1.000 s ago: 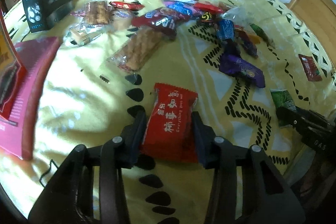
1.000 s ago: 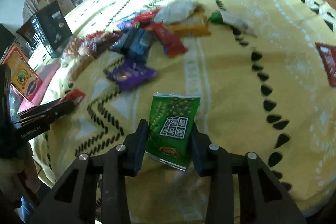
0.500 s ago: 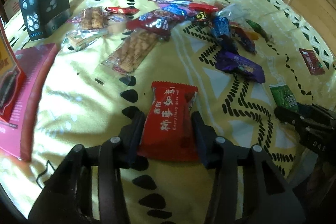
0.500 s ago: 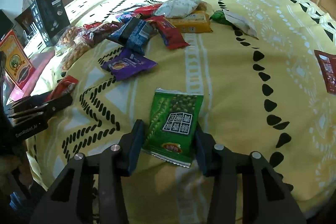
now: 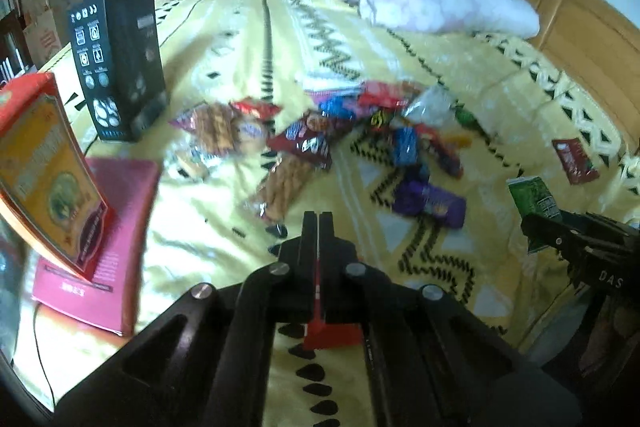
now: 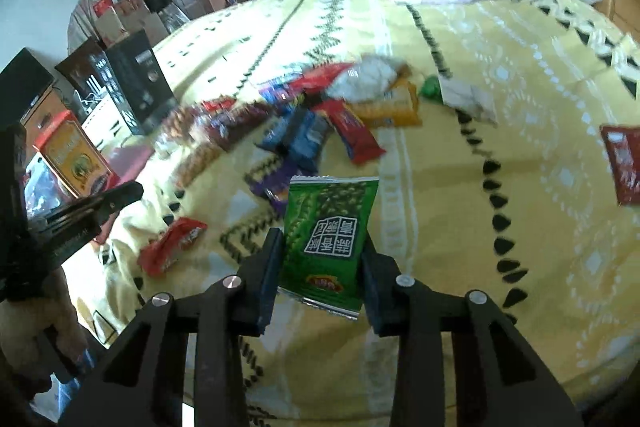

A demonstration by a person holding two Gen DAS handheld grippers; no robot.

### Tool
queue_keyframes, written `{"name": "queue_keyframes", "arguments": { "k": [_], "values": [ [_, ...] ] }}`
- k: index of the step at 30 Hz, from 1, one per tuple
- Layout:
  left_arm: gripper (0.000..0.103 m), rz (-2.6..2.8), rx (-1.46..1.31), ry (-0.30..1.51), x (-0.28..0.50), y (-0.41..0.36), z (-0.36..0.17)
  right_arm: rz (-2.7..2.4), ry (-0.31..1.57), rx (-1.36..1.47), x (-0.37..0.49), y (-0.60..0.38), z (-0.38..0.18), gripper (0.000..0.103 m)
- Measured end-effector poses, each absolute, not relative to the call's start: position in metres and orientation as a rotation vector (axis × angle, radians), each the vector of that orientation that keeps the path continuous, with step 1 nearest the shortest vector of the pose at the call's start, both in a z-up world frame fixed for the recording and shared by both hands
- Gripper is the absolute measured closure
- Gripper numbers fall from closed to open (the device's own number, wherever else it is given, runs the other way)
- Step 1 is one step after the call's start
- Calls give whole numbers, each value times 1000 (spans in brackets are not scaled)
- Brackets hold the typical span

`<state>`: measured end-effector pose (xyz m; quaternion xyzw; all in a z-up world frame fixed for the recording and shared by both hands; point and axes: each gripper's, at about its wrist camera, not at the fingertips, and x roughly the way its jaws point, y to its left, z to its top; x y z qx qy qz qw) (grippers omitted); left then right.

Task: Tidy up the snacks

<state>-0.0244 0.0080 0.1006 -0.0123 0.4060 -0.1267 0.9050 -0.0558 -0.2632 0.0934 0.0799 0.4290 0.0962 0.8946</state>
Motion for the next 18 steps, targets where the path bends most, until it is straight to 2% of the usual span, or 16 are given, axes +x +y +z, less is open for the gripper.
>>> {"name": "queue_keyframes", "arguments": {
  "k": [4, 9, 10, 12, 13, 14, 16, 18],
  "values": [
    [103, -308, -70, 873, -19, 14, 91, 199, 876, 144, -56, -260, 101, 65],
    [101, -331, -129, 971, -16, 24, 48, 202, 954, 146, -56, -260, 72, 65],
    [96, -333, -144, 992, -16, 27, 38, 202, 967, 142, -57, -259, 66, 65],
    [70, -312, -157, 999, -17, 33, 26, 196, 993, 136, -56, -259, 54, 64],
    [47, -310, -173, 981, -20, 38, 25, 193, 1010, 136, -55, -259, 48, 64],
    [30, -313, -185, 964, -22, 40, 25, 191, 1020, 144, -54, -261, 44, 64],
    [18, -315, -179, 937, -24, 39, 26, 183, 1032, 159, -53, -264, 37, 61],
    [17, -320, -170, 935, -25, 37, 28, 182, 1035, 166, -52, -265, 34, 61]
  ]
}}
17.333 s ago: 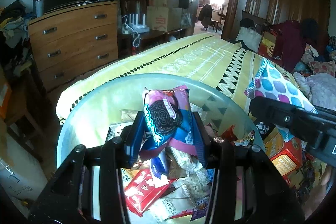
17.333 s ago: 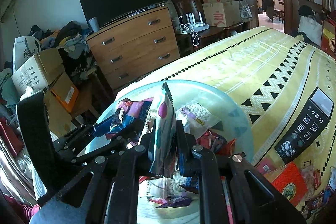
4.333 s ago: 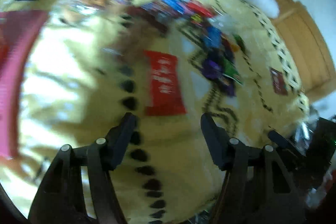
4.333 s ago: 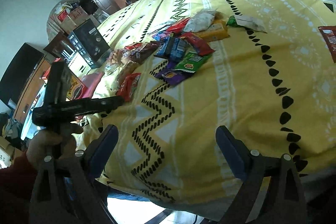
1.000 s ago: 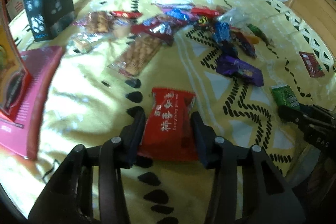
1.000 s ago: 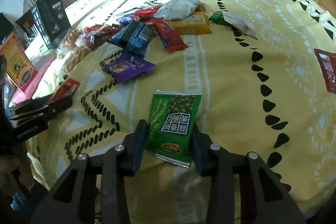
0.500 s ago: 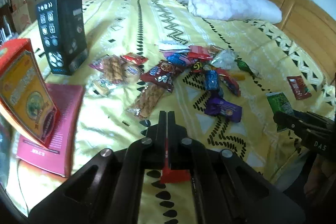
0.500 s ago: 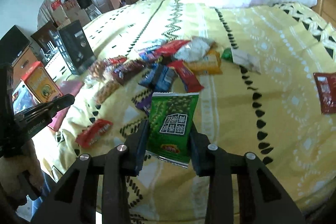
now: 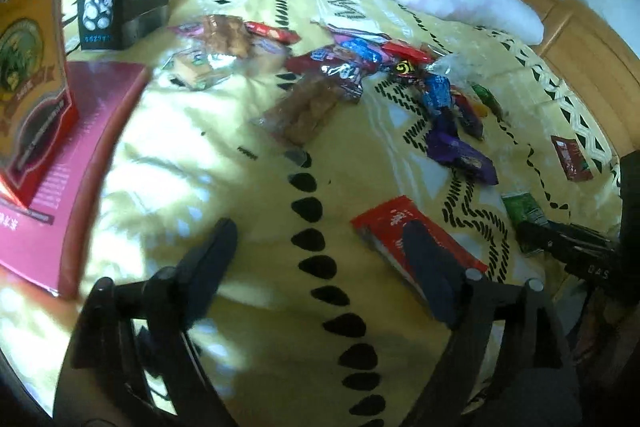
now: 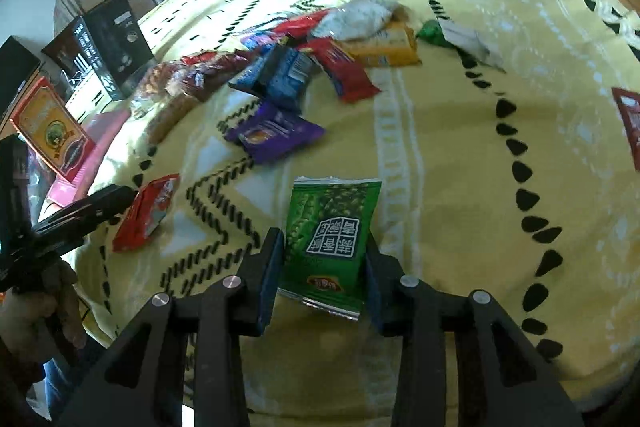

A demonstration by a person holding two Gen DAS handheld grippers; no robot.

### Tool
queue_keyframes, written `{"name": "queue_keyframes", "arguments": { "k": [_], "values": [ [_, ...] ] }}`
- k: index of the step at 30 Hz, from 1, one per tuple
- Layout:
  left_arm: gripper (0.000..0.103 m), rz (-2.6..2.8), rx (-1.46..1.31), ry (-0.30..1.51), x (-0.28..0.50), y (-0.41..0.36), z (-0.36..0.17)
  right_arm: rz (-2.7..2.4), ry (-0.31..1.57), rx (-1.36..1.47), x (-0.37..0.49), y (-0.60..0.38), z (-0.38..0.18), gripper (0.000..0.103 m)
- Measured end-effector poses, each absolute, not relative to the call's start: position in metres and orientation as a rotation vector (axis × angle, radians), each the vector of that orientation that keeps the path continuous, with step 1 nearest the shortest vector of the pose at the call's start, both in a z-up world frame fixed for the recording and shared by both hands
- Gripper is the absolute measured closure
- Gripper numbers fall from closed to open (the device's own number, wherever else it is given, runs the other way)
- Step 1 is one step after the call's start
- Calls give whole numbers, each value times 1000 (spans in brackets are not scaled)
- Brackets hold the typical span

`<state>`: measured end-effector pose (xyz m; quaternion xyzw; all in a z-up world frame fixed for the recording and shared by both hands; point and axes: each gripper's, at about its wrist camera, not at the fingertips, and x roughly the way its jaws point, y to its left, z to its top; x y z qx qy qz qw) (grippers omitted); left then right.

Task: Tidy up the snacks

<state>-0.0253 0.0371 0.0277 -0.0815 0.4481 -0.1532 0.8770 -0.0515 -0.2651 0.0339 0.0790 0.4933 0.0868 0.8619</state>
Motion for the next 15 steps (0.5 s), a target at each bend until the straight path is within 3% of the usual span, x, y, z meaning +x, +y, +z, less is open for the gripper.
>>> {"name": "queue_keyframes", "arguments": {
  "k": [4, 15],
  "values": [
    [17, -354, -179, 934, -24, 28, 34, 191, 1029, 187, -51, -268, 34, 52],
    [17, -354, -116, 1050, -20, -19, 20, 173, 1041, 130, -52, -259, 29, 52]
  ]
}}
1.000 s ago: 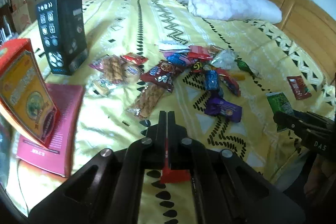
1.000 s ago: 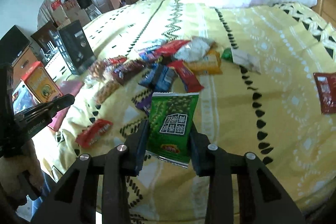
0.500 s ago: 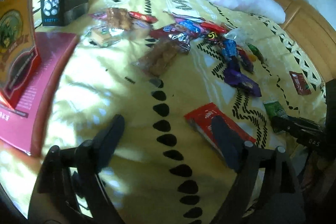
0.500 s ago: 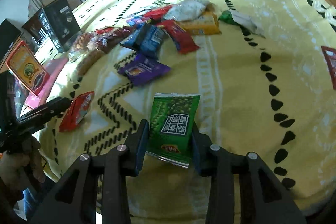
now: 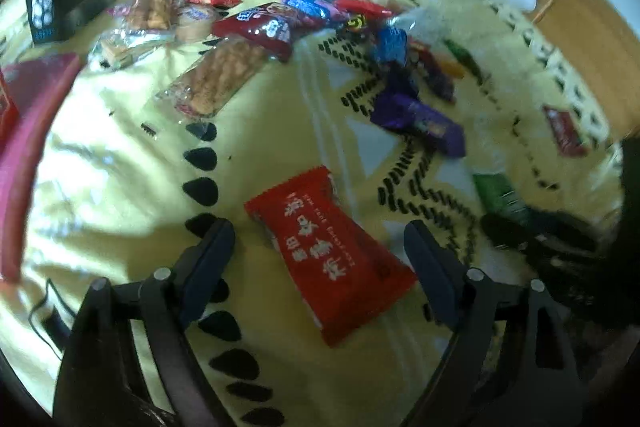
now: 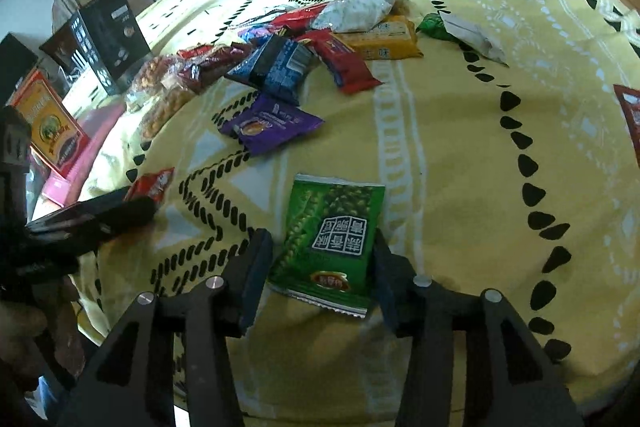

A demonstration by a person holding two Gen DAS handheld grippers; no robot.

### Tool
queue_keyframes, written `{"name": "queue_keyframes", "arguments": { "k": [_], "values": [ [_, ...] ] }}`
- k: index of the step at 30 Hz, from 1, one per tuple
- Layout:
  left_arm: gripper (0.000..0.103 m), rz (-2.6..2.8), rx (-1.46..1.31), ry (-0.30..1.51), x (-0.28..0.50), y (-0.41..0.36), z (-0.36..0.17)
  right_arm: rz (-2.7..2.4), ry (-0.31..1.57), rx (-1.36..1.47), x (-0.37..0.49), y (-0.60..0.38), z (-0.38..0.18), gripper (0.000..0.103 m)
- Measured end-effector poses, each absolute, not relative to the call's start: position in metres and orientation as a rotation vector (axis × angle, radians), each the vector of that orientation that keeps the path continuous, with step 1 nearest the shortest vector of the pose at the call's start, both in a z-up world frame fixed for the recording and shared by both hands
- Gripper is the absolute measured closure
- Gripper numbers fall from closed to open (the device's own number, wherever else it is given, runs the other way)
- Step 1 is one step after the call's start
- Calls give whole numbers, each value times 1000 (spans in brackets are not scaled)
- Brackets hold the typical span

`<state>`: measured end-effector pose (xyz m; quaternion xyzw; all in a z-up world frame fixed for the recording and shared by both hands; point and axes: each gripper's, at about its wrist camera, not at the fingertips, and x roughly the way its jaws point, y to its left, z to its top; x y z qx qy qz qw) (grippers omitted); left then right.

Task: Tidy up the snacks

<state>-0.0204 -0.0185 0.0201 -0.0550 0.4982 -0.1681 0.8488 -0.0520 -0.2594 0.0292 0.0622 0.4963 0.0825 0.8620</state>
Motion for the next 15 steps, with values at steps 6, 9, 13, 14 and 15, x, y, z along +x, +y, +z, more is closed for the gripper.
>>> {"name": "queue_keyframes", "arguments": {
  "k": [6, 9, 13, 14, 15],
  "values": [
    [63, -355, -78, 1032, -24, -27, 24, 166, 1031, 120, -54, -262, 30, 60],
    [70, -370, -104, 1031, -23, -23, 28, 172, 1019, 123, -55, -263, 34, 61],
    [72, -375, -138, 982, -23, -10, 46, 180, 996, 129, -56, -264, 43, 62],
    [72, -374, -148, 957, -22, -7, 54, 181, 989, 129, -56, -265, 46, 62],
    [72, -373, -157, 930, -21, -3, 64, 183, 980, 130, -56, -265, 49, 62]
  ]
}}
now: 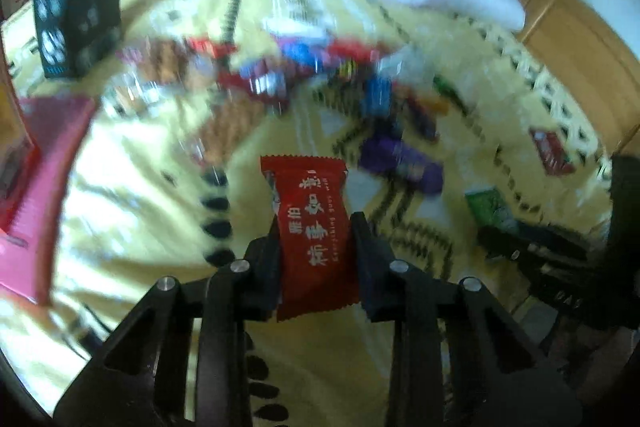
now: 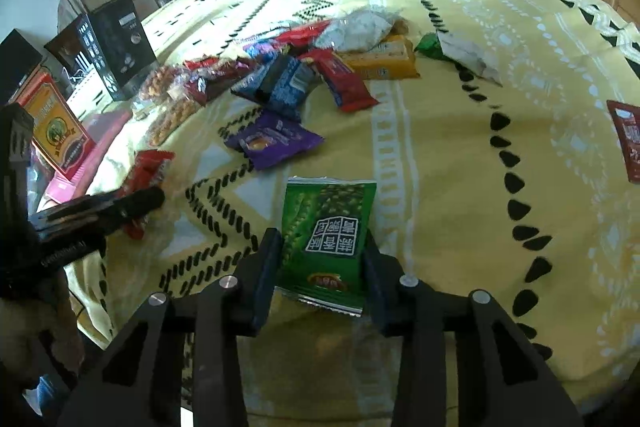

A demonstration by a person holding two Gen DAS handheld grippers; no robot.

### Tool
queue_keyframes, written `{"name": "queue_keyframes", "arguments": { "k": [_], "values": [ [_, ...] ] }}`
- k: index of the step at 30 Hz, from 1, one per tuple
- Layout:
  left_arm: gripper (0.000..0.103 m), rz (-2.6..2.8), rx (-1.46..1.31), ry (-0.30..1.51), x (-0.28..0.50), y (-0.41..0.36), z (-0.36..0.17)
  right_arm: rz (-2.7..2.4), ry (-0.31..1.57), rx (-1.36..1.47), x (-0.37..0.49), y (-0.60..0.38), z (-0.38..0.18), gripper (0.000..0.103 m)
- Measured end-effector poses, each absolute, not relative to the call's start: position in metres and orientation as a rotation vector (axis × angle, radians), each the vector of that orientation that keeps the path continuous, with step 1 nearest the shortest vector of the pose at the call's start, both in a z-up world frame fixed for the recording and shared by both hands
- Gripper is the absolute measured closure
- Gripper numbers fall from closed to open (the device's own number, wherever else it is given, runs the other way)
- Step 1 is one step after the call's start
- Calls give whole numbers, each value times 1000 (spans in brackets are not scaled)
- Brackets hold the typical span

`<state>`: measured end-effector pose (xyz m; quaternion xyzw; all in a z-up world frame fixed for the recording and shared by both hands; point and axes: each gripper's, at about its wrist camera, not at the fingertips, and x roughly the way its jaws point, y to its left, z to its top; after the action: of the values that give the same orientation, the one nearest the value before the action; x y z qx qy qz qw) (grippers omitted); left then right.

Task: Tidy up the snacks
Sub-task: 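Carry both packets toward the clear basin with both tools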

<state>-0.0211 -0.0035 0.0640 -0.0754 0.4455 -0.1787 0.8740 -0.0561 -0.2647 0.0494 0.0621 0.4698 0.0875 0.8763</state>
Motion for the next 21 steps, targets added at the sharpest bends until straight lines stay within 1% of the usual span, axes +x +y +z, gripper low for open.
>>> {"name": "queue_keyframes", "arguments": {
  "k": [6, 11, 14, 19, 21],
  "values": [
    [72, -380, -235, 697, -27, 30, 142, 195, 902, 106, -53, -261, 88, 62],
    [72, -360, -318, 475, -48, 79, 211, 245, 786, 43, -44, -238, 146, 62],
    [72, -319, -336, 353, -64, 108, 242, 294, 702, 3, -37, -213, 186, 62],
    [72, -234, -328, 188, -96, 146, 276, 390, 573, -61, -27, -158, 247, 62],
    [72, -199, -321, 133, -108, 162, 285, 425, 539, -82, -23, -134, 264, 62]
  ]
}}
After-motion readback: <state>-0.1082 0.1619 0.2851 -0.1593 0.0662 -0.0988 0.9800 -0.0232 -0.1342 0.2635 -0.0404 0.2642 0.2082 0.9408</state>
